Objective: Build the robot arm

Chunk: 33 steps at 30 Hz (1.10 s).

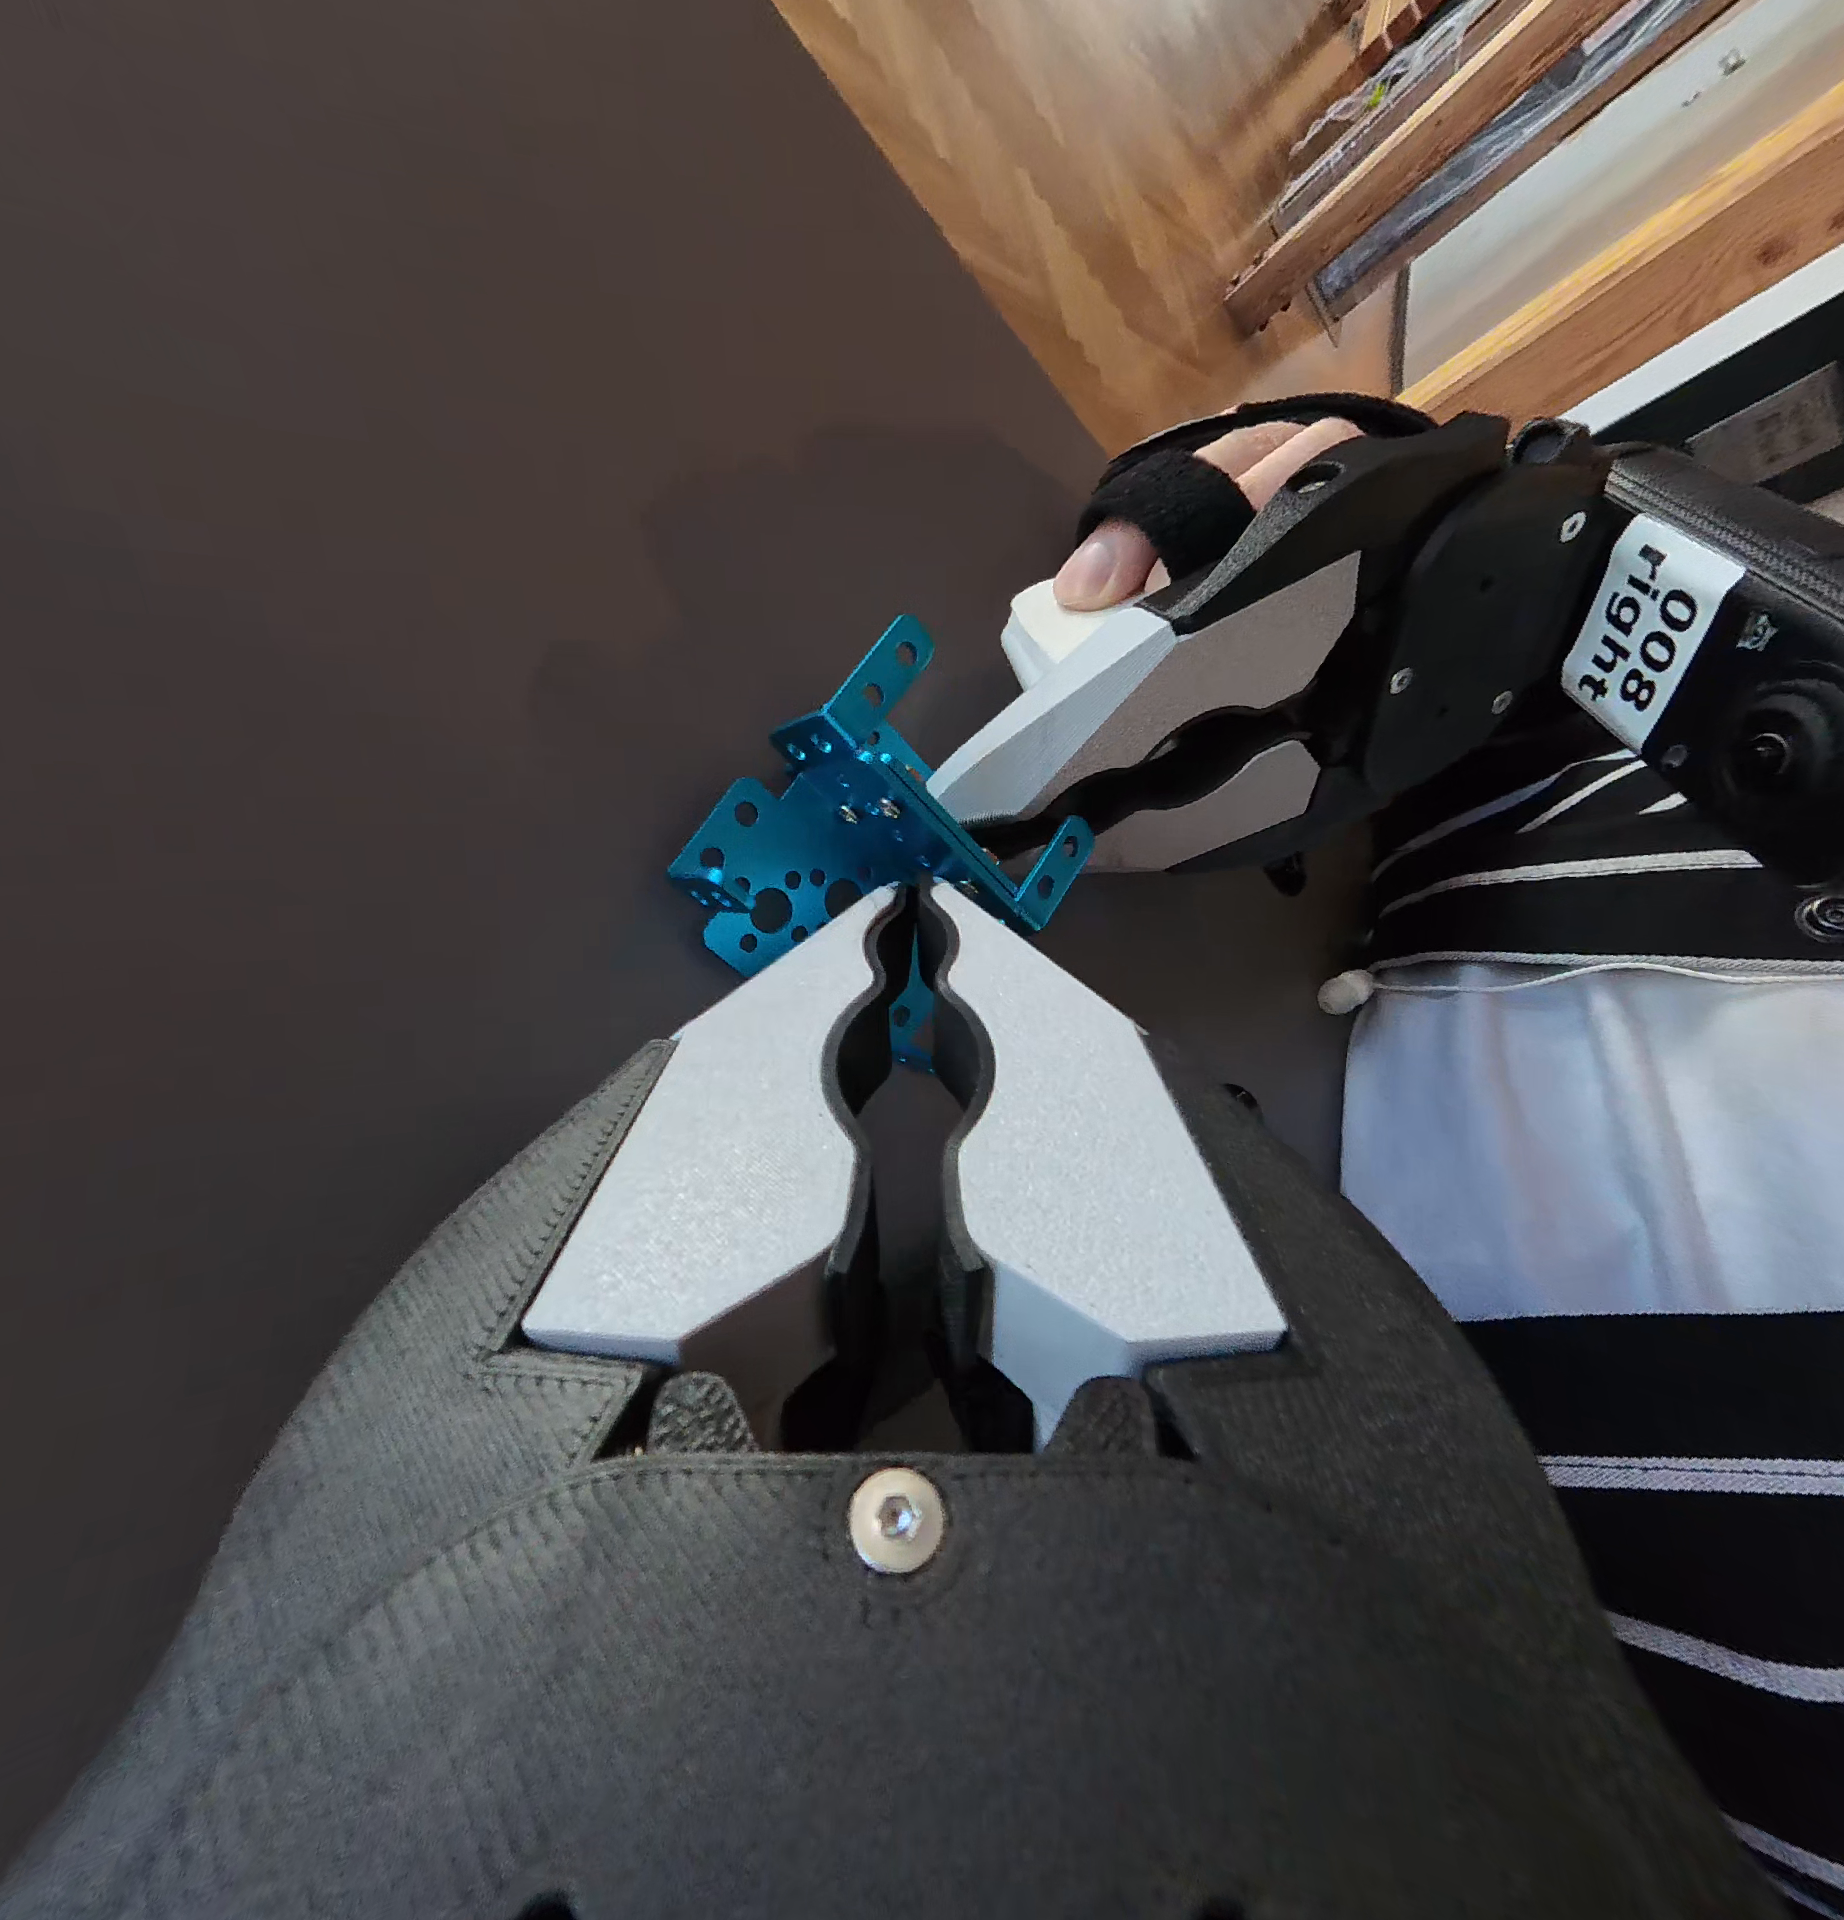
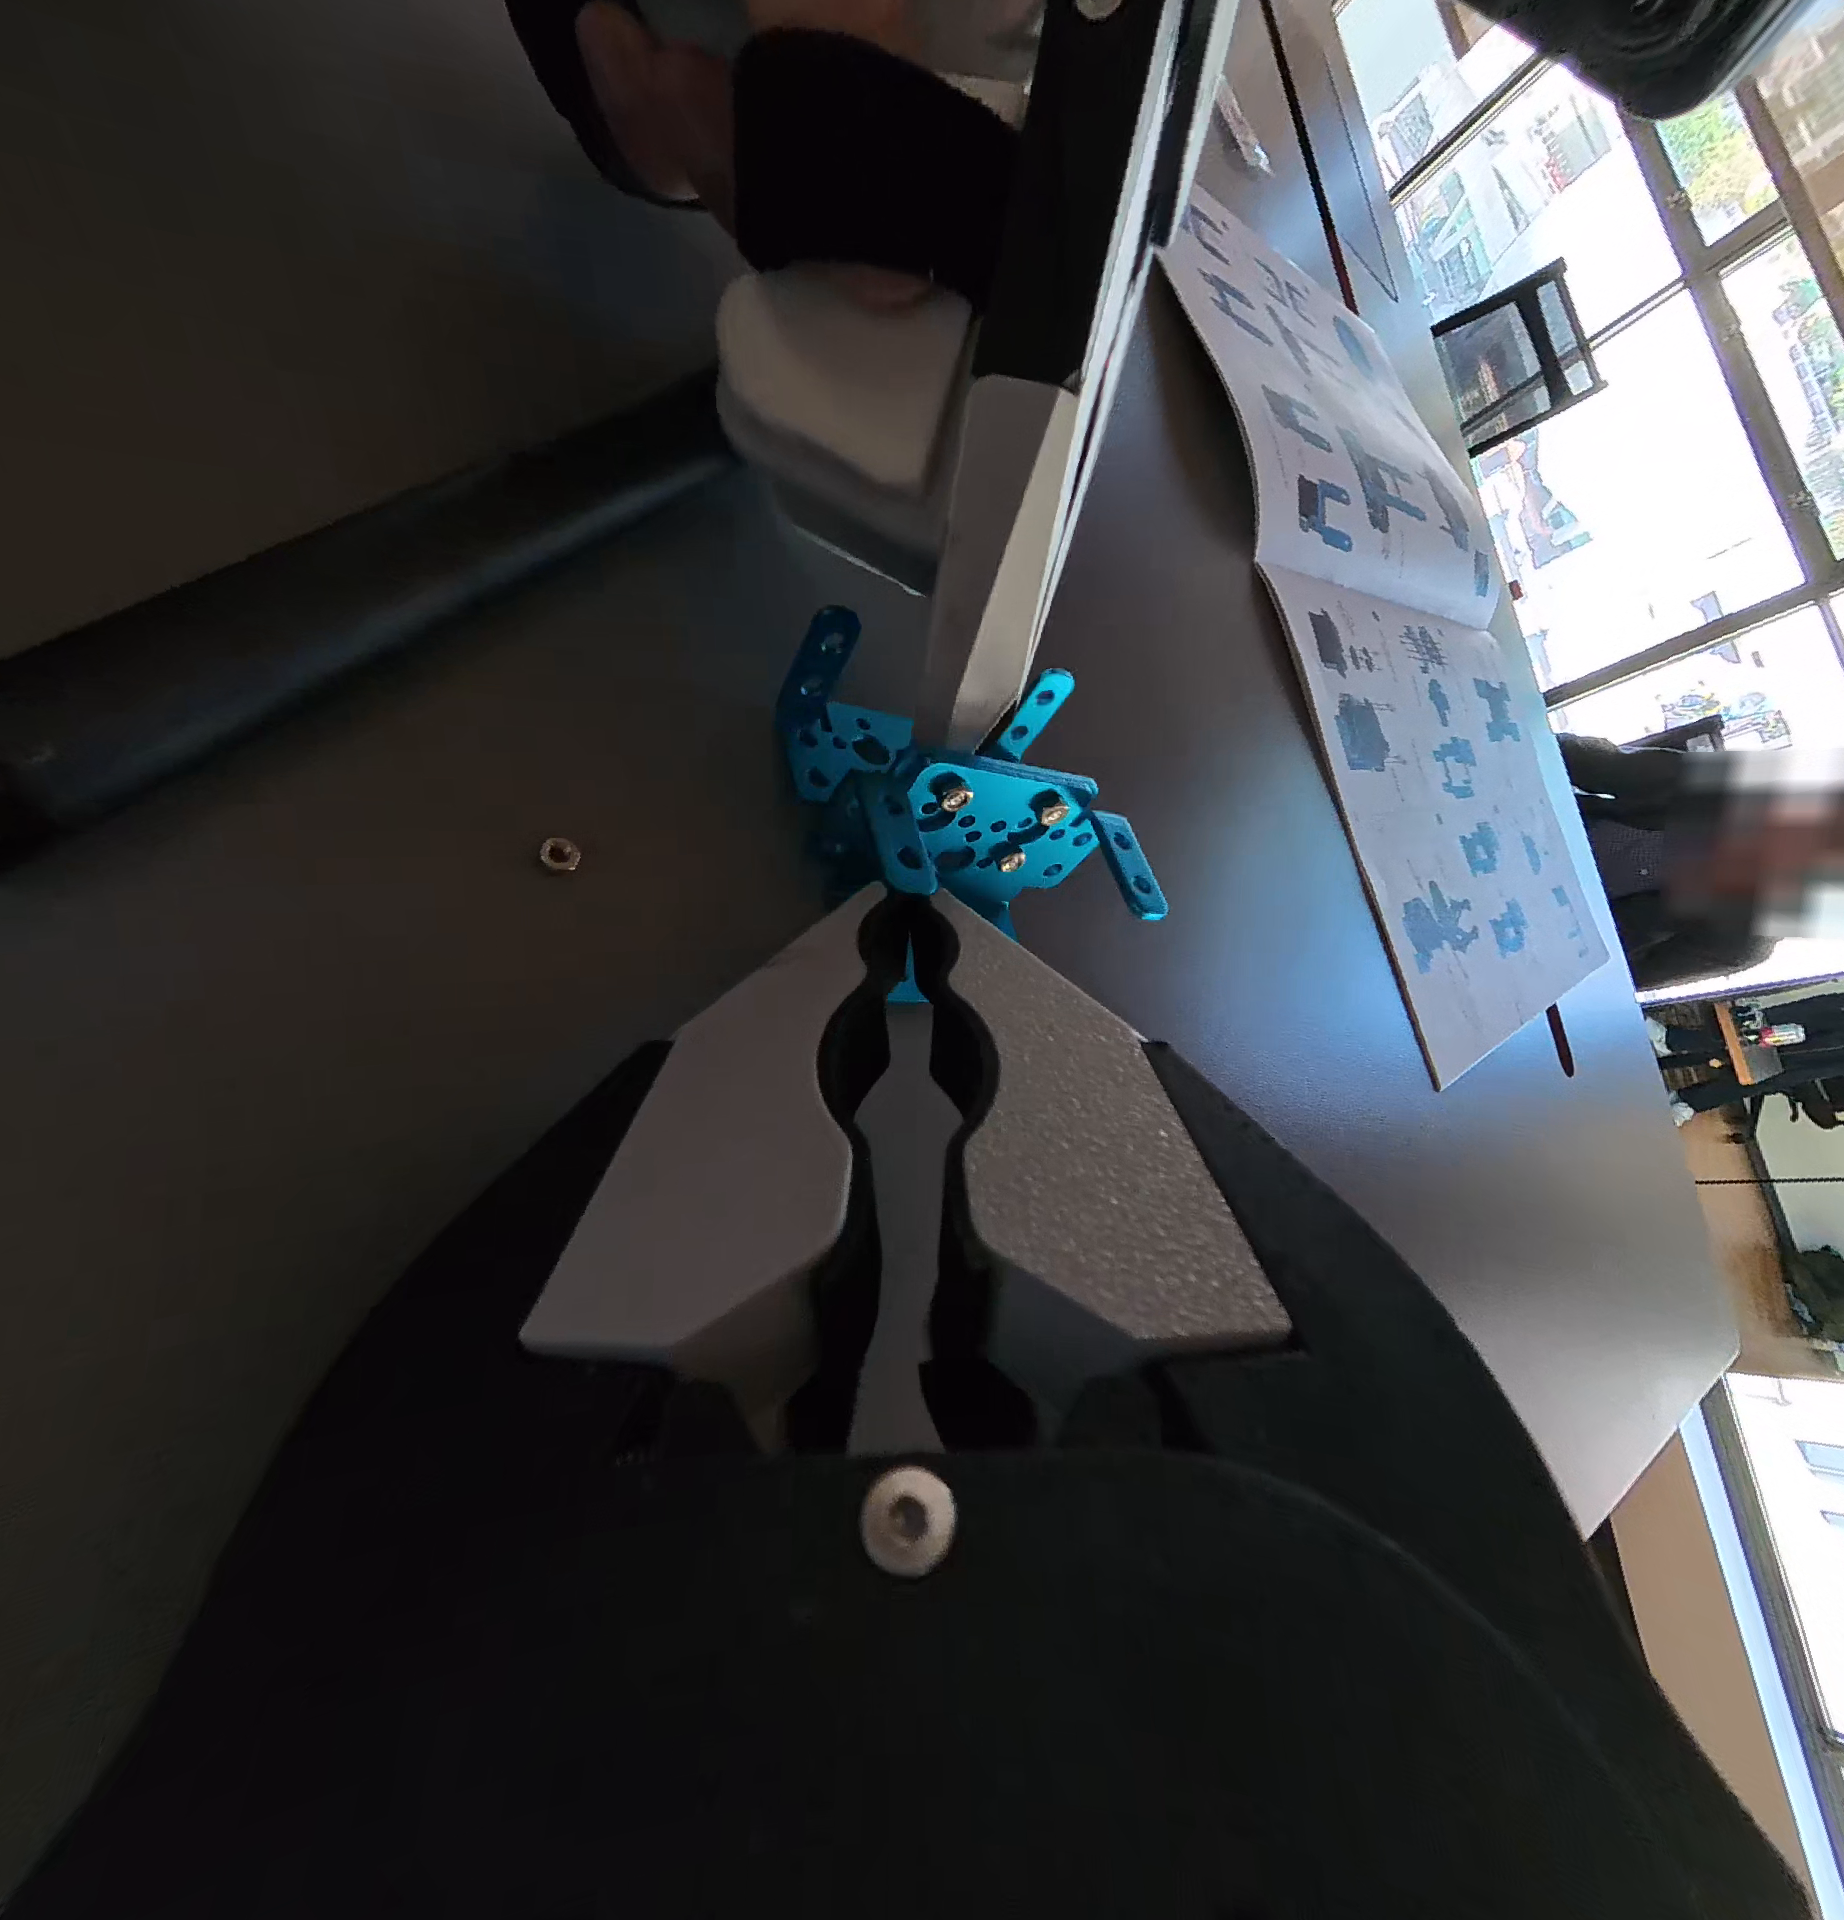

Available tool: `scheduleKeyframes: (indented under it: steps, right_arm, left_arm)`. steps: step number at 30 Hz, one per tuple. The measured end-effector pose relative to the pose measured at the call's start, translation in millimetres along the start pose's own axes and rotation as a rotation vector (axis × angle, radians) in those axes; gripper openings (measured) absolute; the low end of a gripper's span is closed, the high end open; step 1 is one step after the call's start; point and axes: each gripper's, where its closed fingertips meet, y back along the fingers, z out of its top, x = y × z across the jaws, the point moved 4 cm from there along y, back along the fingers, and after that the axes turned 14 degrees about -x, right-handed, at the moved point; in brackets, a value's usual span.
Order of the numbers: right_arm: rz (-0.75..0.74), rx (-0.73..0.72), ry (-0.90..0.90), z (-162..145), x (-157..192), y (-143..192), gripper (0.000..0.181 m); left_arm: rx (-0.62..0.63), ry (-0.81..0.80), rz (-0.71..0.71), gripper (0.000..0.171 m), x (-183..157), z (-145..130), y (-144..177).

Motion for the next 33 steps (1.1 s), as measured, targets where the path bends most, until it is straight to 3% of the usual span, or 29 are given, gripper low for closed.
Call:
scheduleKeyframes:
  steps: [12,24,33]
  right_arm:
    - [-0.022,0.007,-0.007,-1.2,-1.9,1.8,0.0]
    - [-0.027,0.016,-0.016,-2.0,-2.5,2.1,0.0]
    - [-0.066,-0.021,-0.078,2.4,-9.7,14.4,0.005]
  left_arm:
    - [-0.036,0.042,-0.053,0.0,-3.3,-3.4,-3.0]
    - [-0.019,-0.095,-0.081,0.0,-11.2,-5.3,-4.3]
    - [-0.028,-0.08,-0.09,0.0,-10.7,-3.8,-6.3]
